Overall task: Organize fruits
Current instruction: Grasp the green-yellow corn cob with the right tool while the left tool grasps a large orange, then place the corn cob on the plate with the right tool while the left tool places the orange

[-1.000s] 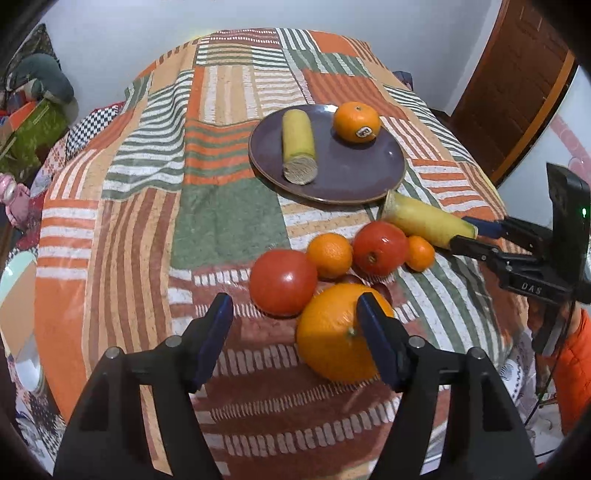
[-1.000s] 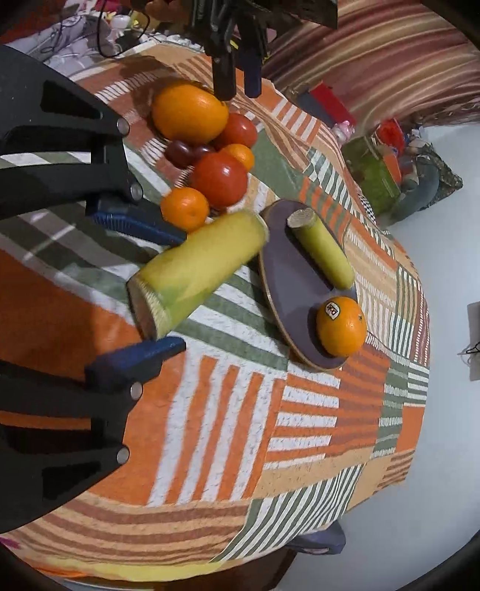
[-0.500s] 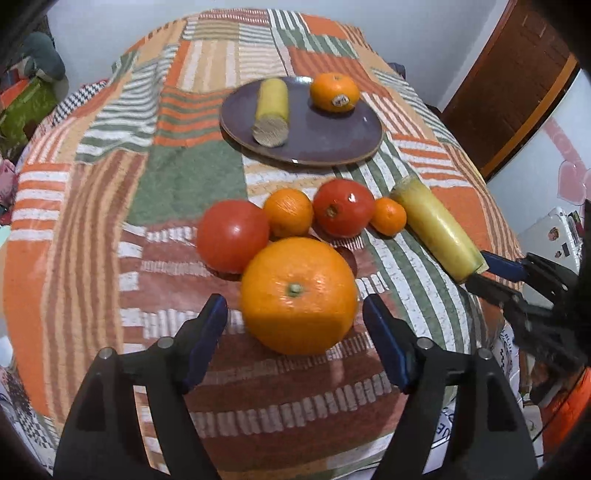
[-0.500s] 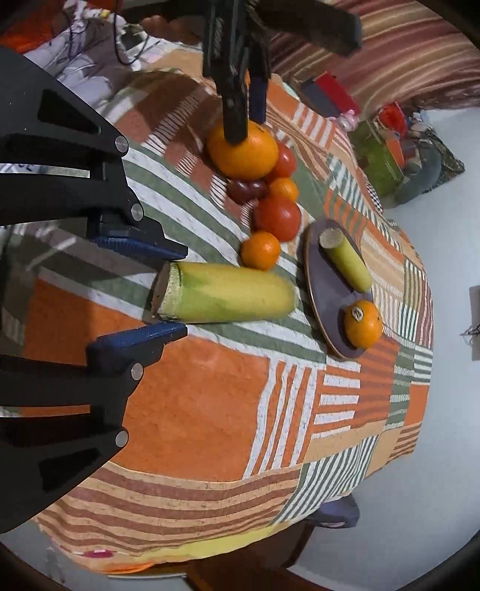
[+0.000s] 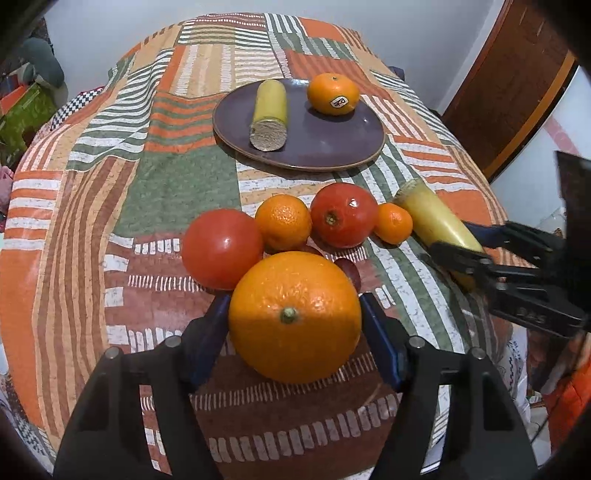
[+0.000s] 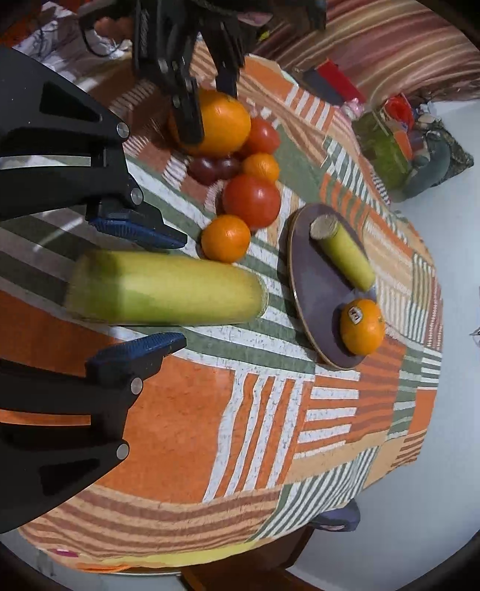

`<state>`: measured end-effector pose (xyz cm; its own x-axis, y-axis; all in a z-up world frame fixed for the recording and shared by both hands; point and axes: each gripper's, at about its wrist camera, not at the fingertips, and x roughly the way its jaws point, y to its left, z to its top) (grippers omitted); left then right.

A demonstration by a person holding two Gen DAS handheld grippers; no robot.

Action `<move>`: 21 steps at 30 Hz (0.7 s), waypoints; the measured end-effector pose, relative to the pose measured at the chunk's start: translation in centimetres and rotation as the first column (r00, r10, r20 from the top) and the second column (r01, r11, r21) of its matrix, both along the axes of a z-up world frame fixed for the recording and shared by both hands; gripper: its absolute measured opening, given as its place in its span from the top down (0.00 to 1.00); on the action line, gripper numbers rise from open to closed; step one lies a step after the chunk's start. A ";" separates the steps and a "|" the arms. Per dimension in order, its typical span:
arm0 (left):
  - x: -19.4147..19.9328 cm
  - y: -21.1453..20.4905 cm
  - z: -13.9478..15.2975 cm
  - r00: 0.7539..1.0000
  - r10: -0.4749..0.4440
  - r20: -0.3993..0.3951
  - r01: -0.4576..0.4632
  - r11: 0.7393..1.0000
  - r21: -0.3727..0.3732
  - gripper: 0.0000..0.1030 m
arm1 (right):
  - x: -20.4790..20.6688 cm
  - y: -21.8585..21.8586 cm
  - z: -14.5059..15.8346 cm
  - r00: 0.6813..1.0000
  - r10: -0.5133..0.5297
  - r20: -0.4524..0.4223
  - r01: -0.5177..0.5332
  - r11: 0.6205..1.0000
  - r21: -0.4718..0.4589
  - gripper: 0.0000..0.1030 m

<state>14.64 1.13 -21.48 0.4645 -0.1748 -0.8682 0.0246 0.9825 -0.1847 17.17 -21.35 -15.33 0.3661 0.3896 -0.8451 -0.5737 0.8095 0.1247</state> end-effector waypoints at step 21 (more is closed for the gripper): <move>1.6 1.6 7.2 0.984 0.001 0.178 -0.003 1.000 0.012 0.33 | 1.7 0.2 4.5 0.990 -0.071 0.122 0.057 0.991 0.118 0.65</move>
<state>16.25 2.75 -14.27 0.6118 -0.1633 -0.7740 0.0537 0.9848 -0.1653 18.87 -21.12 -10.81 0.4936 0.4534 -0.7422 -0.5382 0.8296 0.1488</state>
